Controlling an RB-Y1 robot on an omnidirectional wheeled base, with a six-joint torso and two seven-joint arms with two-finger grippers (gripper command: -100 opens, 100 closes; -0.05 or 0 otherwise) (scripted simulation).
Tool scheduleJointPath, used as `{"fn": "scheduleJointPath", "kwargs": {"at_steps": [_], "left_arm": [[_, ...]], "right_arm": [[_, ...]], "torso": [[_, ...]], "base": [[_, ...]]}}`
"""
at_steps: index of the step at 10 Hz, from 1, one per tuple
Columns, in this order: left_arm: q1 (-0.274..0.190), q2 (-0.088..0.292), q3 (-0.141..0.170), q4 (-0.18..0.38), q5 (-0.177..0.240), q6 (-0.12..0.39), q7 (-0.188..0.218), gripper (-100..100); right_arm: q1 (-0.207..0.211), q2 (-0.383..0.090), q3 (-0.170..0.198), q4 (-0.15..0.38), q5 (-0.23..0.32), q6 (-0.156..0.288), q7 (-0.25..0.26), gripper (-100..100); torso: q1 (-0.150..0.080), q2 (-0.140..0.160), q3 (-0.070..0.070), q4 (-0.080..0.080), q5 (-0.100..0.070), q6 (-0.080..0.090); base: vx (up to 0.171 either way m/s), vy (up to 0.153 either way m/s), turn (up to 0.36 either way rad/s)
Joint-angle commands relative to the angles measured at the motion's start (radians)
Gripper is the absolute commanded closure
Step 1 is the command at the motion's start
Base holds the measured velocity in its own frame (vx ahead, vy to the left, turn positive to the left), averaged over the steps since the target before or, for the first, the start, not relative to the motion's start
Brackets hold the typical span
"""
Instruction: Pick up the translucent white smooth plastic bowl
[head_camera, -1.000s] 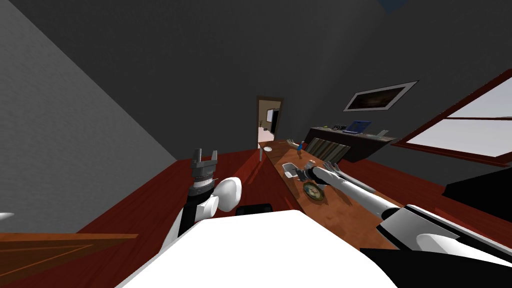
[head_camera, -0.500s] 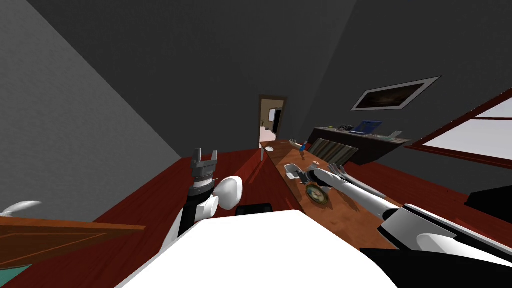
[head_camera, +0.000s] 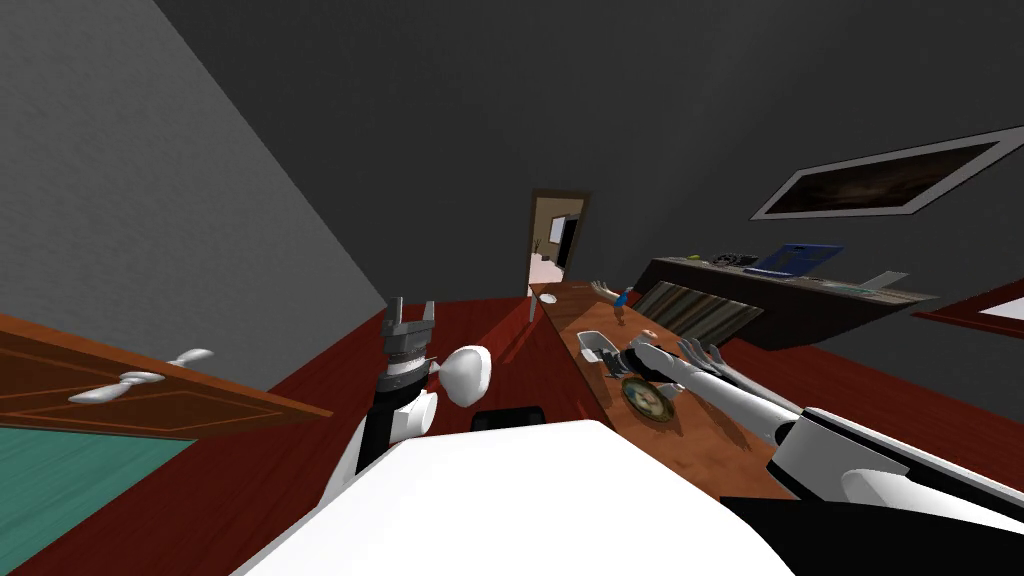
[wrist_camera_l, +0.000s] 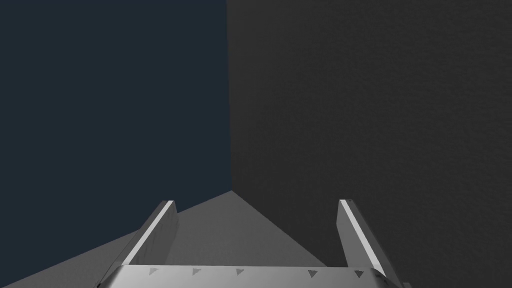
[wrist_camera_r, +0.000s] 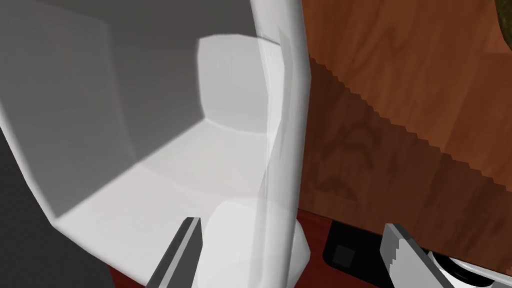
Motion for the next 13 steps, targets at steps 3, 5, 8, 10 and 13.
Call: {"fn": "scheduleJointPath", "kwargs": {"at_steps": [3, 5, 8, 10, 13], "left_arm": [[0.000, 0.000, 0.000, 0.000, 0.000, 0.000, 0.000, 0], [0.000, 0.000, 0.000, 0.000, 0.000, 0.000, 0.000, 0], [0.000, 0.000, 0.000, 0.000, 0.000, 0.000, 0.000, 0], [0.000, 0.000, 0.000, 0.000, 0.000, 0.000, 0.000, 0], [0.000, 0.000, 0.000, 0.000, 0.000, 0.000, 0.000, 0]], "right_arm": [[0.003, -0.001, 0.011, 0.026, -0.098, 0.002, 0.018, -100], [0.007, -0.011, 0.072, 0.106, -0.166, 0.010, 0.081, -100], [0.011, -0.020, 0.120, 0.158, -0.259, 0.018, 0.133, -100], [0.011, -0.020, 0.132, 0.187, -0.322, 0.018, 0.143, -100], [0.015, -0.029, 0.182, 0.246, -0.407, 0.026, 0.198, -100]], "torso": [[0.000, -0.003, -0.001, 0.000, 0.000, 0.001], [0.000, -0.003, -0.002, -0.001, 0.000, -0.001], [0.000, -0.003, -0.002, -0.002, -0.002, 0.001], [-0.001, -0.003, -0.004, -0.005, -0.008, -0.003], [-0.001, -0.007, -0.007, -0.006, -0.009, -0.002]], "base": [[-0.014, 0.001, -0.010], [-0.061, -0.006, 0.345], [-0.043, 0.000, 0.106], [-0.058, -0.003, 0.172], [-0.025, 0.009, 0.085]]}}
